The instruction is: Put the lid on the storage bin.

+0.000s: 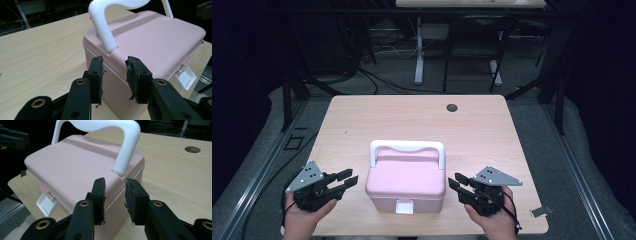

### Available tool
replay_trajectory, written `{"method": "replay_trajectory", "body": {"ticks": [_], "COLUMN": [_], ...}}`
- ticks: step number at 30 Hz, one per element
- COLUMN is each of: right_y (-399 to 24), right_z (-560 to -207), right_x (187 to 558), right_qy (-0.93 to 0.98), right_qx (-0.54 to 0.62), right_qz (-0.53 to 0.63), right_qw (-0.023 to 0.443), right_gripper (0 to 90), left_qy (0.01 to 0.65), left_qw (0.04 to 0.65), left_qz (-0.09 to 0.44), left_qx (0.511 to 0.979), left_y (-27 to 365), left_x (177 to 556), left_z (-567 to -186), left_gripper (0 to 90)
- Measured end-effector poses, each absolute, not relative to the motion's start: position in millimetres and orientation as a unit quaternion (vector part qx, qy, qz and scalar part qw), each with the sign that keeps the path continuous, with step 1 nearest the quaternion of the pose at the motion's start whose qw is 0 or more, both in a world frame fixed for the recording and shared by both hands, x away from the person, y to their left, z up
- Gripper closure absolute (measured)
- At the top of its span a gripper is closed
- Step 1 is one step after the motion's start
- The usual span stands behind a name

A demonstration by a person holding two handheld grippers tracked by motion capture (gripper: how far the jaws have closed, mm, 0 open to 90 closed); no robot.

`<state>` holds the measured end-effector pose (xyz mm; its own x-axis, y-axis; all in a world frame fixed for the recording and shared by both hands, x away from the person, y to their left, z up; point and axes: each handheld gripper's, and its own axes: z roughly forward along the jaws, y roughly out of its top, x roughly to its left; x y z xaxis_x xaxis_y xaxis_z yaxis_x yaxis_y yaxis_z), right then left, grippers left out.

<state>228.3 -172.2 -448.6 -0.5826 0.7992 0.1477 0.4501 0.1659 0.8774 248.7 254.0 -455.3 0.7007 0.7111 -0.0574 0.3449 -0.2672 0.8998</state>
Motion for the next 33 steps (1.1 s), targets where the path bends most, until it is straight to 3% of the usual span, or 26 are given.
{"method": "replay_trajectory", "body": {"ticks": [16, 33], "right_y": [-167, -176], "right_z": [-439, -449], "right_x": [243, 280], "right_qy": [0.737, 0.71], "right_qx": [0.42, 0.461], "right_qz": [0.495, 0.486], "right_qw": [0.19, 0.217], "right_gripper": [65.6, 58.6], "left_qy": [0.353, 0.399], "left_qw": [0.495, 0.479], "left_qz": [0.198, 0.202], "left_qx": [0.769, 0.755], "left_y": [256, 270], "left_x": [259, 292], "left_z": [-452, -468], "left_gripper": [56.7, 54.1]}}
